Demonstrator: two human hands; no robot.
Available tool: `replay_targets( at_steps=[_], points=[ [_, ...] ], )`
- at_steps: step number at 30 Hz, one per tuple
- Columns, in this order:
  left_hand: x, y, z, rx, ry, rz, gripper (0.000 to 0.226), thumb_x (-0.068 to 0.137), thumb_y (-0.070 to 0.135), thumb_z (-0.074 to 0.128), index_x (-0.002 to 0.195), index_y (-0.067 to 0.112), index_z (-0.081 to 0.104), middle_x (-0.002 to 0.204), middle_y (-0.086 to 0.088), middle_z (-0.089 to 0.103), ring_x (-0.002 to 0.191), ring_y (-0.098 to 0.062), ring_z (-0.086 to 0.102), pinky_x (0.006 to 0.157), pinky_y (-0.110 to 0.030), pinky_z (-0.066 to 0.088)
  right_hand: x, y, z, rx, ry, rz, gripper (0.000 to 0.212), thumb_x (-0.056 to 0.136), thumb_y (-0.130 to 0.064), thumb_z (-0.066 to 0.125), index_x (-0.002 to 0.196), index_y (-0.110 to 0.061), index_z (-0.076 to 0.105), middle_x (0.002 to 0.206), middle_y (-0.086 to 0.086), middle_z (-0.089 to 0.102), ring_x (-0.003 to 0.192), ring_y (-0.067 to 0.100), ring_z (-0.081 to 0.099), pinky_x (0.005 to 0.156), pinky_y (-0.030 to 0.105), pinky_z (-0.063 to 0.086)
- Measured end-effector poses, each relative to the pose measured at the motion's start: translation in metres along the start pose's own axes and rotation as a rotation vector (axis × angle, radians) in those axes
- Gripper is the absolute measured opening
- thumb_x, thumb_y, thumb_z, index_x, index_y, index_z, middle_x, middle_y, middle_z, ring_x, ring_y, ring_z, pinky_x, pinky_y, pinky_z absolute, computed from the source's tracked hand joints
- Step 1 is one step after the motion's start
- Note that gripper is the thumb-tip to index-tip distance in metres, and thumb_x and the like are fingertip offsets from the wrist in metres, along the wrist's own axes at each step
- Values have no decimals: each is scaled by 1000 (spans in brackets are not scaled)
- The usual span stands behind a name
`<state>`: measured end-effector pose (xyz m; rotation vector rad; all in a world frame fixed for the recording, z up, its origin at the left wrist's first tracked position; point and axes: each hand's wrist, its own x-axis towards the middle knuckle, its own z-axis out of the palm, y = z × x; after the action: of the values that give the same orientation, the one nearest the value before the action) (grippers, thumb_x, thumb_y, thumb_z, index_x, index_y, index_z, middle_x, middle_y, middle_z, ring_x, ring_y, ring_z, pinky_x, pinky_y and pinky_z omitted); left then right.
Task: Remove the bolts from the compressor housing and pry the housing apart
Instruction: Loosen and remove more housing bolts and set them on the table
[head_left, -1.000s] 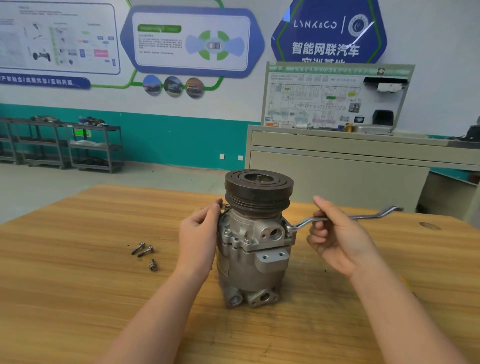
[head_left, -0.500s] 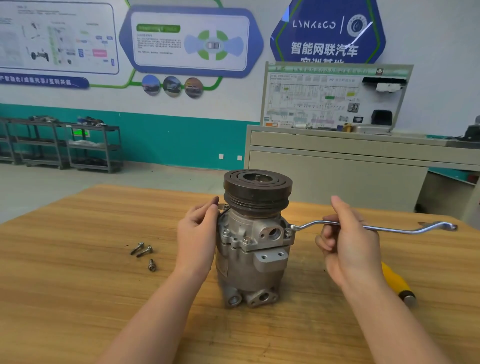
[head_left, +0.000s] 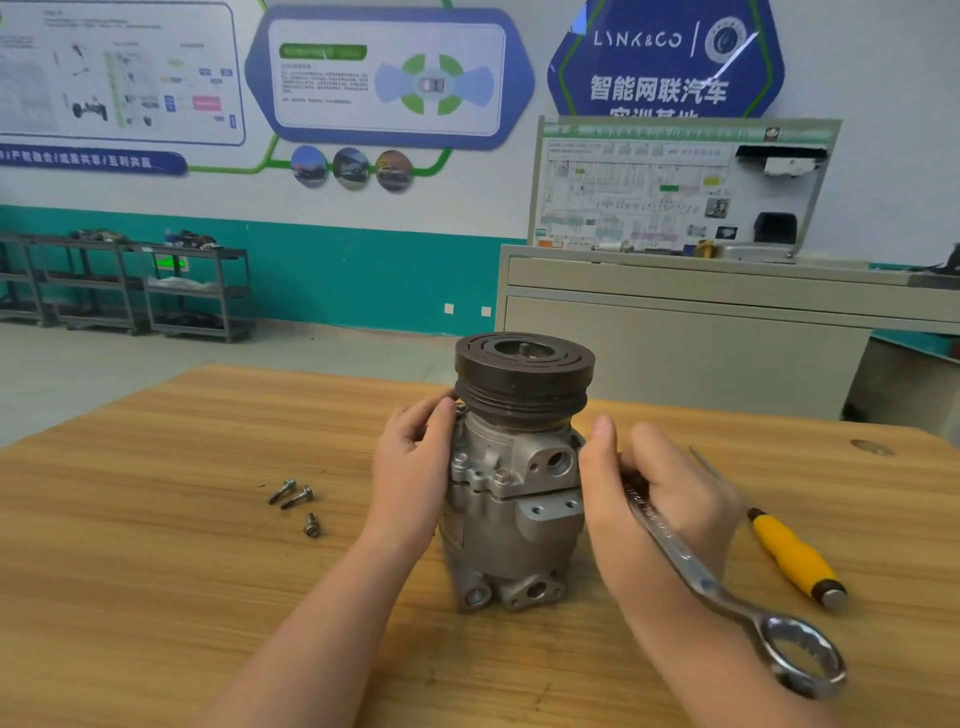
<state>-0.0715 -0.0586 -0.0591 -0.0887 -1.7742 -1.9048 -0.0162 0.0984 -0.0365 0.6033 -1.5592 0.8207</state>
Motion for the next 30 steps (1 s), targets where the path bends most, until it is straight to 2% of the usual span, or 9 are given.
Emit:
replay_targets(
  at_steps=[3,5,10,13,17,21,23,26,30],
  points=[
    [1,-1,1,20,16,13,27,100,29,53,117,18,71,113,4,65,105,-4,60,97,-30,48,-3,9,-3,183,28,172,46,88,-12,52,59,-36,25,50,-15,32,43,-3,32,45,4,21],
    [0,-1,1,16,20,15,25,100,29,54,112,17,73,110,4,65,102,-2,60,95,-28,48,1,21,-8,336,19,347,41,82,-20,54,50,-21,28,48,-11,33,45,-1,31,45,9,24],
    [-2,2,0,-62,-2,-31,23,101,25,52,100,23,75,98,6,76,97,-8,68,78,-20,51,22,59,-6,774,39,1038,38,87,-14,59,50,-16,49,44,-1,43,35,11,35,43,21,26],
    [-1,2,-1,-89,27,-56,25,101,25,51,110,20,74,104,6,75,103,-9,67,91,-30,53,26,71,-5,1029,100,1284,38,93,-13,54,56,-12,51,40,-1,39,31,9,31,38,17,25],
    [1,3,-2,-119,55,-63,34,101,24,52,133,20,62,116,17,68,116,-8,61,107,-40,46,30,74,-17,1115,225,1251,49,93,-15,53,44,-17,53,39,-2,36,31,10,29,35,18,26],
    [2,0,-3,-120,-10,-49,57,101,30,54,153,31,31,83,39,66,88,18,62,83,-19,49,23,66,-20,890,175,1108,42,93,-10,55,51,-15,55,45,-1,45,35,9,36,37,19,26],
    [2,-2,-3,-108,-29,-37,50,100,30,54,148,34,40,90,31,70,83,20,62,69,-10,50,21,59,-17,820,158,1046,49,94,-8,56,47,-19,56,46,-2,48,36,7,39,36,18,26],
    [0,-1,-1,-94,-34,-15,30,100,29,55,129,30,60,109,17,68,91,15,63,66,-4,48,19,49,-14,645,118,955,50,95,-17,57,46,-20,60,43,-4,48,38,6,40,38,18,30],
    [-1,0,1,-96,-9,11,20,101,20,51,101,28,69,89,19,74,86,5,66,64,-6,48,12,25,-15,314,51,573,49,89,-45,56,49,-18,49,43,-4,46,42,3,43,45,12,34]
  ],
)
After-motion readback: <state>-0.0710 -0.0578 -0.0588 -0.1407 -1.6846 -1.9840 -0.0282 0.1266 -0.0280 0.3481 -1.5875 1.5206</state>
